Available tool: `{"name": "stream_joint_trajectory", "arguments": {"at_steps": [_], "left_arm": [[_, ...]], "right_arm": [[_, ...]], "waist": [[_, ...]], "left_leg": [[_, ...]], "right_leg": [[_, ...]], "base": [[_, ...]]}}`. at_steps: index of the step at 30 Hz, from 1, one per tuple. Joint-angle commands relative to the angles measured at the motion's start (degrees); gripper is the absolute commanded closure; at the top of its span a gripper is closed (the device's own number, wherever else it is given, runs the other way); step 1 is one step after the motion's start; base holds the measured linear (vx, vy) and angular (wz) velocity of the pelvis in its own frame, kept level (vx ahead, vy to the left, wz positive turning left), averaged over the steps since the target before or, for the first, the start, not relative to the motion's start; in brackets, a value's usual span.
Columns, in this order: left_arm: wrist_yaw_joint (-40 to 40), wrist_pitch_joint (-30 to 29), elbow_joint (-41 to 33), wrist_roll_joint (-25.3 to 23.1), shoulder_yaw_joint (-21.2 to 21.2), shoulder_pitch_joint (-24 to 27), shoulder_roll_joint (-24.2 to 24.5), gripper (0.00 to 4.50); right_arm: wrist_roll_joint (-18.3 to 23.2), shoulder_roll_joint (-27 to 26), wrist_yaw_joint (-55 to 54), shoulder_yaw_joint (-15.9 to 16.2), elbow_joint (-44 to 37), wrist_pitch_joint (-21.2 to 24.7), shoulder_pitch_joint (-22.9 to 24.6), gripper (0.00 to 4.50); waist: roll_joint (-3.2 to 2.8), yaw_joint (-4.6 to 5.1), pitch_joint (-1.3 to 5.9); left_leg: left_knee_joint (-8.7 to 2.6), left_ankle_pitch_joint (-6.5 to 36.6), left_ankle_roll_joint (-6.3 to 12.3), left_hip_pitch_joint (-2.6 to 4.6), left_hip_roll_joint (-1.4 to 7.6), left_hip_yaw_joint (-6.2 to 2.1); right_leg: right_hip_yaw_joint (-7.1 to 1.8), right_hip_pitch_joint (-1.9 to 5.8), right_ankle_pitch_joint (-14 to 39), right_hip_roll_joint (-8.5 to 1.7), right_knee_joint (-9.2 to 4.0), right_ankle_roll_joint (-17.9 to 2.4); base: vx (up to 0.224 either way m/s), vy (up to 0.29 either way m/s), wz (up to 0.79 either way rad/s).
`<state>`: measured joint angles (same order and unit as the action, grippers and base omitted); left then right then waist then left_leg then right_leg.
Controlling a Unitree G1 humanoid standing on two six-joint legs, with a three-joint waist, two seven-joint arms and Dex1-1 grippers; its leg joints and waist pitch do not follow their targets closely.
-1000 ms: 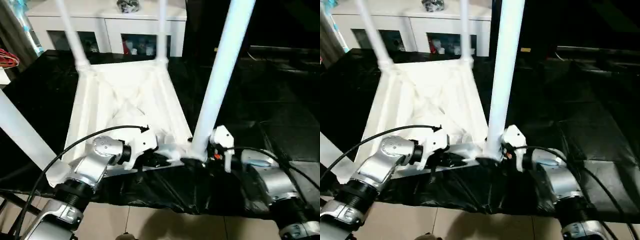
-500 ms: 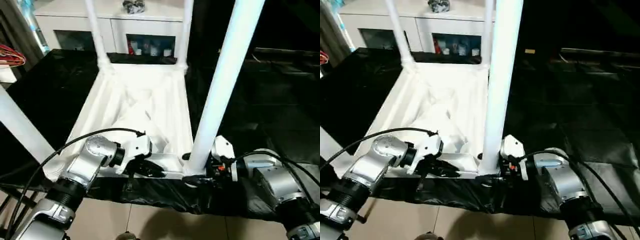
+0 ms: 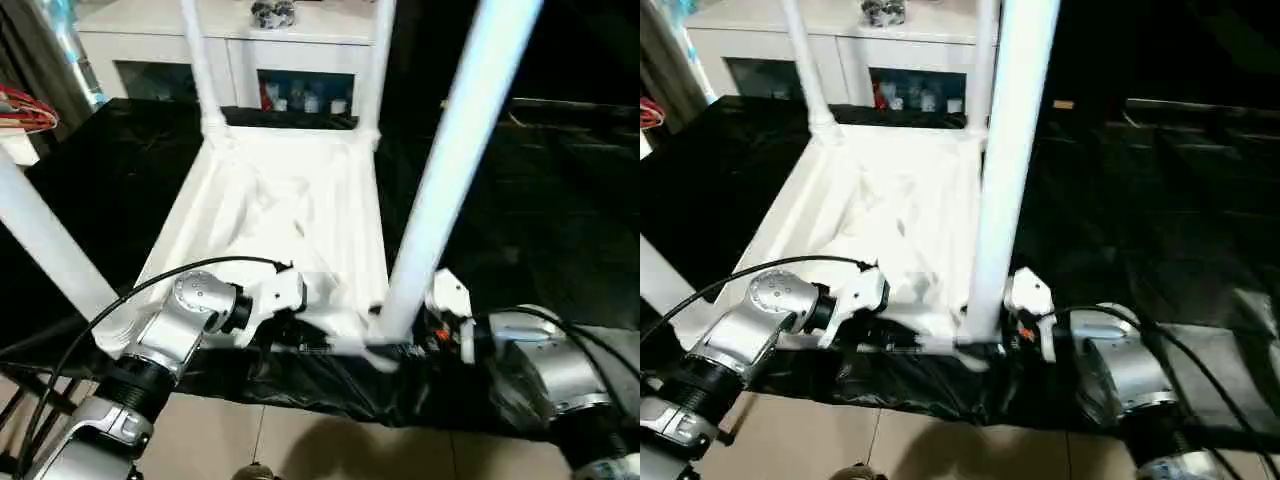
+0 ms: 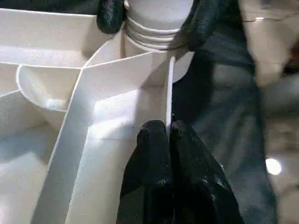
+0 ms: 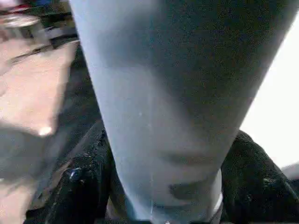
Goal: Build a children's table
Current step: Rotate leg to tighten
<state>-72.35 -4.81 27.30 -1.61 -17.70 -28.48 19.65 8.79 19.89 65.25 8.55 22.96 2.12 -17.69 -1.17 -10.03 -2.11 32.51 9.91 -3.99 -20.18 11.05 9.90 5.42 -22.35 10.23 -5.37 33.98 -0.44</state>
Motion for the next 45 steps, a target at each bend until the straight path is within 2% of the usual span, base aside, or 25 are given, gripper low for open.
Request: {"name": "stream_joint_trajectory", "arguments": {"at_steps": [1, 2, 3, 5, 6, 7, 8, 9, 12, 13, 15, 17, 20, 21, 24, 27, 30, 31, 35, 37, 39, 42, 45], "left_arm": [[7.1, -1.3, -0.2, -0.6, -1.0, -2.1, -4.7, 4.5], [7.1, -1.3, -0.2, -0.6, -1.0, -2.1, -4.7, 4.5], [7.1, -1.3, -0.2, -0.6, -1.0, -2.1, -4.7, 4.5], [11.5, -2.3, 0.4, -1.6, -0.5, -2.4, -6.6, 4.5], [15.3, -2.9, 1.1, -2.6, -0.6, -2.7, -8.5, 4.5], [18.0, -3.3, 1.7, -3.5, -0.9, -3.0, -10.0, 4.5], [18.9, -3.6, 2.0, -4.0, -1.0, -3.0, -10.7, 4.5], [21.5, -4.3, 2.8, -5.1, -1.3, -3.1, -12.5, 4.5], [24.1, -4.4, 4.1, -6.4, -2.2, -3.4, -14.5, 4.5], [24.7, -4.6, 4.3, -6.4, -2.4, -3.5, -15.4, 4.5], [24.6, -4.6, 4.1, -6.3, -2.6, -3.5, -16.0, 4.5], [23.8, -4.4, 3.8, -5.9, -2.8, -3.4, -16.2, 4.5], [22.8, -4.1, 3.1, -5.6, -2.8, -3.1, -16.1, 4.5], [22.7, -4.0, 3.0, -5.6, -2.8, -3.0, -16.0, 4.5], [19.0, -3.2, 1.4, -4.5, -2.8, -2.0, -14.4, 4.5], [14.5, -1.5, -0.1, -3.1, -2.8, -1.1, -11.6, 4.5], [12.1, -1.4, -0.6, -2.6, -2.8, -0.9, -10.1, 4.5], [10.7, -0.8, -0.8, -2.2, -2.7, -0.9, -9.2, 4.5], [5.5, 0.1, -1.4, -0.6, -2.3, -0.9, -6.5, 4.5], [4.1, 0.0, -1.5, -0.4, -2.1, -1.0, -5.9, 4.5], [1.9, 0.0, -1.5, 0.0, -2.0, -1.2, -4.9, 4.5], [-0.7, 0.2, -1.4, 0.6, -2.1, -1.6, -3.6, 4.5], [-2.5, 0.7, -0.9, 1.0, -2.2, -2.0, -2.8, 4.5]], "right_arm": [[-2.2, -5.8, -9.2, 1.9, 2.0, 0.4, -1.3, 1.86], [-2.2, -5.8, -9.2, 1.9, 2.0, 0.4, -1.3, 1.86], [-2.2, -5.8, -9.2, 1.9, 2.0, 0.4, -1.3, 1.86], [-4.0, -8.8, -17.3, 0.5, 4.3, 0.8, -2.0, 1.87], [-5.6, -11.7, -25.2, -0.6, 6.5, 0.7, -2.7, 1.87], [-6.2, -13.9, -30.8, -1.6, 8.3, 1.9, -3.3, 1.87], [-7.0, -14.8, -33.3, -1.8, 9.3, 2.0, -3.7, 1.87], [-9.6, -16.4, -39.2, -1.7, 11.9, 0.8, -4.8, 1.87], [-10.1, -18.1, -41.2, -1.4, 14.3, 0.5, -6.3, 1.87], [-9.4, -18.9, -41.3, -1.8, 15.1, 0.1, -7.0, 1.87], [-7.8, -19.6, -40.8, -2.7, 15.5, 0.0, -7.5, 1.87], [-6.6, -20.1, -39.5, -3.6, 14.8, 0.5, -7.4, 1.31], [-5.4, -20.6, -38.0, -4.6, 13.7, 1.5, -7.0, 1.15], [-5.4, -20.5, -37.9, -4.5, 13.7, 1.5, -7.0, 0.96], [-4.6, -18.5, -34.8, -2.9, 11.7, 1.5, -5.8, 0.72], [-3.7, -15.0, -27.7, -1.1, 7.7, 2.3, -3.8, 0.72], [-3.0, -12.6, -22.3, -0.2, 5.3, 2.3, -2.6, 0.72], [-2.5, -11.2, -19.4, 0.3, 4.0, 2.1, -2.1, 0.72], [0.4, -6.0, -8.2, 2.1, -1.2, 2.4, -0.4, 0.72], [1.4, -4.4, -4.9, 2.6, -2.6, 2.6, -0.1, 0.72], [2.4, -2.3, -0.3, 3.2, -4.4, 3.5, 0.2, 0.72], [2.2, 0.3, 4.3, 4.5, -5.3, 2.8, 0.3, 0.72], [2.1, 2.0, 7.1, 5.4, -5.7, 2.0, 0.3, 0.72]], "waist": [[0.55, 0.83, 2.37], [0.55, 0.83, 2.37], [0.76, 1.43, 2.37], [0.67, 1.77, 2.44], [0.78, 2.16, 2.48], [0.68, 2.38, 2.44], [0.6, 2.52, 2.31], [0.6, 2.81, 2.46], [0.52, 3.13, 2.45], [0.48, 3.17, 2.57], [0.5, 3.12, 2.75], [0.43, 3.0, 2.77], [0.35, 3.01, 2.68], [0.33, 3.03, 2.58], [0.34, 2.93, 2.71], [0.33, 2.72, 3.12], [0.25, 2.51, 3.17], [0.19, 2.04, 3.15], [0.17, 1.39, 3.09], [0.18, 1.2, 3.07], [0.41, 1.09, 2.9], [0.44, 0.85, 2.92], [0.53, 0.39, 3.05]], "left_leg": [[-4.45, 19.2, 0.23, 0.31, 2.21, -0.87], [-4.45, 19.2, 0.23, 0.31, 2.21, -0.87], [-4.52, 20.6, -0.1, 0.31, 2.01, -1.19], [-4.5, 19.9, 0.07, 0.56, 2.14, -1.1], [-4.6, 19.1, -0.14, 0.08, 2.11, -1.19], [-4.7, 19.0, -0.4, 0.09, 2.11, -1.17], [-4.71, 19.6, -0.76, 0.24, 2.03, -1.18], [-4.58, 20.1, -1.12, 0.58, 1.91, -1.22], [-4.54, 20.4, -0.5, 0.59, 1.92, -1.11], [-4.53, 19.7, 0.22, 0.28, 1.84, -1.04], [-4.49, 18.5, 0.78, 0.18, 1.93, -0.92], [-4.57, 17.5, 1.12, -0.01, 1.98, -0.93], [-4.65, 18.1, 1.21, 0.0, 2.0, -0.93], [-4.76, 19.2, 0.96, 0.11, 2.05, -0.99], [-4.79, 19.0, 1.01, 0.11, 2.13, -1.01], [-4.53, 14.6, 2.4, -0.23, 2.25, -0.77], [-4.27, 12.4, 3.26, -0.05, 2.21, -0.56], [-4.17, 12.1, 3.63, -0.15, 2.2, -0.53], [-4.11, 12.9, 4.15, -0.09, 2.43, -0.39], [-4.09, 13.4, 3.97, 0.12, 2.54, -0.38], [-4.26, 14.5, 3.58, 0.01, 2.52, -0.42], [-4.24, 14.4, 3.51, 0.01, 2.5, -0.47], [-4.04, 13.0, 3.98, 0.07, 2.6, -0.42]], "right_leg": [[-2.8, 2.03, 26.6, -4.08, -5.22, -7.6], [-2.8, 2.03, 26.6, -4.08, -5.22, -7.6], [-2.53, 2.32, 31.2, -4.26, -5.84, -5.5], [-2.82, 1.85, 30.0, -4.23, -5.96, -5.6], [-2.76, 2.09, 28.6, -4.13, -5.66, -5.9], [-2.71, 2.02, 28.3, -4.03, -5.59, -6.0], [-2.65, 1.78, 29.2, -4.04, -5.75, -6.0], [-2.62, 1.7, 30.2, -4.15, -5.93, -5.5], [-2.78, 1.56, 28.8, -4.0, -5.98, -5.7], [-2.86, 1.87, 26.9, -3.9, -5.79, -5.9], [-2.96, 2.0, 24.1, -3.87, -5.53, -6.6], [-2.92, 2.2, 22.4, -3.83, -5.33, -7.1], [-2.92, 2.19, 22.6, -3.85, -5.37, -7.3], [-2.89, 2.11, 24.1, -3.86, -5.52, -7.0], [-2.97, 2.24, 23.7, -3.94, -5.53, -6.6], [-3.06, 2.7, 14.9, -3.75, -4.66, -8.6], [-2.99, 2.66, 11.3, -3.65, -4.29, -10.5], [-2.91, 2.92, 11.2, -3.65, -4.28, -10.6], [-2.87, 2.85, 12.0, -3.64, -4.24, -10.8], [-2.9, 2.7, 12.8, -3.66, -4.3, -10.8], [-2.87, 2.76, 15.1, -3.75, -4.5, -10.6], [-2.92, 2.77, 16.5, -3.82, -4.57, -10.1], [-2.95, 2.61, 15.0, -3.87, -4.35, -10.5]], "base": [[0.0, 0.0, 0.0], [0.0, 0.0, 0.0], [0.0, 0.0, 0.0], [0.0, 0.0, 0.0], [0.0, 0.0, 0.0], [0.0, 0.0, 0.0], [0.0, 0.0, 0.0], [0.0, 0.0, 0.0], [0.0, 0.0, 0.0], [0.0, 0.0, 0.0], [0.0, 0.0, 0.0], [0.0, 0.0, 0.0], [0.0, 0.0, 0.0], [0.0, 0.0, 0.0], [0.0, 0.0, 0.0], [0.0, 0.0, 0.0], [0.0, 0.0, 0.0], [0.0, 0.0, 0.0], [0.0, 0.0, 0.0], [0.0, 0.0, 0.0], [0.0, 0.0, 0.0], [0.0, 0.0, 0.0], [0.0, 0.0, 0.0]]}}
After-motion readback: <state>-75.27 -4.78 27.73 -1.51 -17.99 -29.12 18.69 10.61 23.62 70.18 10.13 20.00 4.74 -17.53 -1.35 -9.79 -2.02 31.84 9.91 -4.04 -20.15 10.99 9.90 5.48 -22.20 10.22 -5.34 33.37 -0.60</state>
